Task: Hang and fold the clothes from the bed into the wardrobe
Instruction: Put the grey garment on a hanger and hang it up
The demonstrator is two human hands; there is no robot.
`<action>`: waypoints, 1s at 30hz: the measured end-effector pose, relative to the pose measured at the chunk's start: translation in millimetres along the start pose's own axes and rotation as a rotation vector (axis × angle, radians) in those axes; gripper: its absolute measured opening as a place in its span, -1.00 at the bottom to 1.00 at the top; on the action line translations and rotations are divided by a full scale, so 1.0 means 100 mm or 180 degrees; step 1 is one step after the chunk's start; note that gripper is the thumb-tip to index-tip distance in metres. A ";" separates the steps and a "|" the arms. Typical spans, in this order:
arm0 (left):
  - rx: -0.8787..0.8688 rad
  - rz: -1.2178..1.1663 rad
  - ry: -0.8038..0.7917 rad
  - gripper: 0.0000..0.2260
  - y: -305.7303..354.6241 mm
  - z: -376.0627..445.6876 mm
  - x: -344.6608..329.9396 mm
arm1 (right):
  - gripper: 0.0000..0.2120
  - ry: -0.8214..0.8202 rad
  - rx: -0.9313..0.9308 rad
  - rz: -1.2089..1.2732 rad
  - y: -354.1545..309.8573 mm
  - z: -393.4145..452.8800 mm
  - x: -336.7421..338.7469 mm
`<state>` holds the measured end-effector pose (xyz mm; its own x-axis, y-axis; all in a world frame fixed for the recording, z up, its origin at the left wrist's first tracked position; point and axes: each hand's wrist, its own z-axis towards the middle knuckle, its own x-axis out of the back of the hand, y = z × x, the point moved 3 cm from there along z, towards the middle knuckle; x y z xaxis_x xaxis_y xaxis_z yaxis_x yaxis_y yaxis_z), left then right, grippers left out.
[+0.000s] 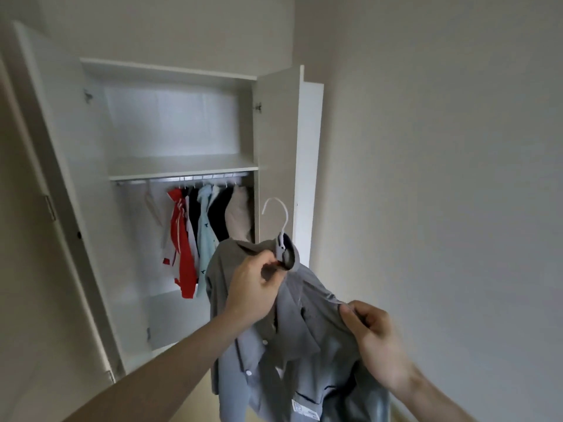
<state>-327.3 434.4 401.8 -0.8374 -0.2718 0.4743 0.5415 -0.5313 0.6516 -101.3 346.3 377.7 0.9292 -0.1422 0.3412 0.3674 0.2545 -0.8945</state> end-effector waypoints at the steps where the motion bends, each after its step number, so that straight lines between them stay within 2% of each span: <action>1: 0.0150 -0.0097 -0.0037 -0.87 -0.16 0.13 0.08 | -0.56 -0.0019 -0.0020 0.0074 -0.01 0.16 -0.14; 3: 0.0357 -0.0208 -0.0143 -0.90 -0.41 0.32 0.20 | -0.57 -0.0023 -0.0134 0.0238 -0.03 0.39 -0.34; 6: 0.0339 0.0001 -0.0223 -0.88 -0.85 0.59 0.44 | -0.58 -0.0081 -0.0306 0.0376 0.01 0.78 -0.79; 10: 0.0432 0.0417 0.0038 -0.77 -1.25 0.70 0.75 | -0.56 -0.0190 -0.0552 0.0533 0.08 1.11 -1.27; 14: 0.0654 0.0774 -0.0100 -0.77 -1.56 0.75 0.88 | -0.66 -0.0210 -0.0550 0.0570 0.13 1.47 -1.69; 16: 0.0992 0.0505 -0.0389 -0.82 -1.69 0.78 0.87 | -0.69 -0.0256 -0.0630 0.0680 0.17 1.64 -1.89; 18: 0.1484 -0.0238 -0.0679 -0.85 -1.81 0.87 0.85 | -0.70 -0.0303 -0.0649 0.0758 0.22 1.85 -2.08; 20: 0.1959 -0.0939 -0.0711 -0.82 -1.90 1.00 0.83 | -0.71 -0.0406 -0.0666 0.0759 0.27 2.07 -2.26; 22: 0.2188 -0.1338 -0.0622 -0.82 -1.98 1.15 0.81 | -0.72 -0.0487 -0.0623 0.0807 0.32 2.30 -2.44; 26: 0.2269 -0.1277 -0.0438 -0.76 -2.25 1.53 0.69 | -0.72 -0.0794 -0.0578 0.0892 0.44 2.71 -2.78; 30: 0.2263 -0.0947 -0.0036 -0.85 -2.55 1.96 0.59 | -0.78 -0.1339 -0.0583 0.1045 0.55 3.18 -3.04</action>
<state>-500.2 711.0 379.2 -0.9565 -0.1879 0.2231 0.2149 0.0636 0.9746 -350.8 707.7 317.1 0.9433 0.3198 0.0887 0.0782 0.0456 -0.9959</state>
